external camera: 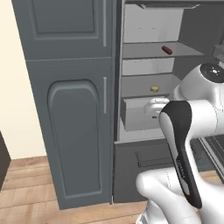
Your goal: Retrieve the sausage and cheese from the fridge and place them on the cutting board on the counter.
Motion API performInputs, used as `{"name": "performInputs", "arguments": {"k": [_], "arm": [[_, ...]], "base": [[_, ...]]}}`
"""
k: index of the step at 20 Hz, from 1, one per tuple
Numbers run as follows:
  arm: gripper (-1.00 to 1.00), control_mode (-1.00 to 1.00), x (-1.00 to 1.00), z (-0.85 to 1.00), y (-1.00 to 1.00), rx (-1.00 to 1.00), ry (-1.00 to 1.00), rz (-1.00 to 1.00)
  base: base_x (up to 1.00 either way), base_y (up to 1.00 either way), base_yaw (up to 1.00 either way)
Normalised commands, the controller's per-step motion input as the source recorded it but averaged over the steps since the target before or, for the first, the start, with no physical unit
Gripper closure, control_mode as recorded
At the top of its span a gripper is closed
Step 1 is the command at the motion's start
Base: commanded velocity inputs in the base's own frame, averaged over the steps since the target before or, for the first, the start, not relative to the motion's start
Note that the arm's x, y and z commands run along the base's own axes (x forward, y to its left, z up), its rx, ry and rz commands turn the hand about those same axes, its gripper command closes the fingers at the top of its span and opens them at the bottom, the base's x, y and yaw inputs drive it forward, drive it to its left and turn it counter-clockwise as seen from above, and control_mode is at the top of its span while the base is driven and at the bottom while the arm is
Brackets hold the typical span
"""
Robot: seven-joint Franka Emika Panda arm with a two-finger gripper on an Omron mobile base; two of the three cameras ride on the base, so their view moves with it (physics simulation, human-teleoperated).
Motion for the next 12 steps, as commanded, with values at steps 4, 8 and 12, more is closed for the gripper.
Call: {"name": "performInputs", "arguments": {"k": [4,8,12], "arm": [[-1.00,1.00,0.00,0.00,0.00,0.00,0.00,0.00],[-1.00,1.00,0.00,0.00,0.00,0.00,0.00,0.00],[-1.00,1.00,0.00,0.00,0.00,0.00,0.00,0.00]], "base": [[0.00,-0.46,0.00],[0.06,-0.36,0.00],[0.25,-0.31,0.00]]}}
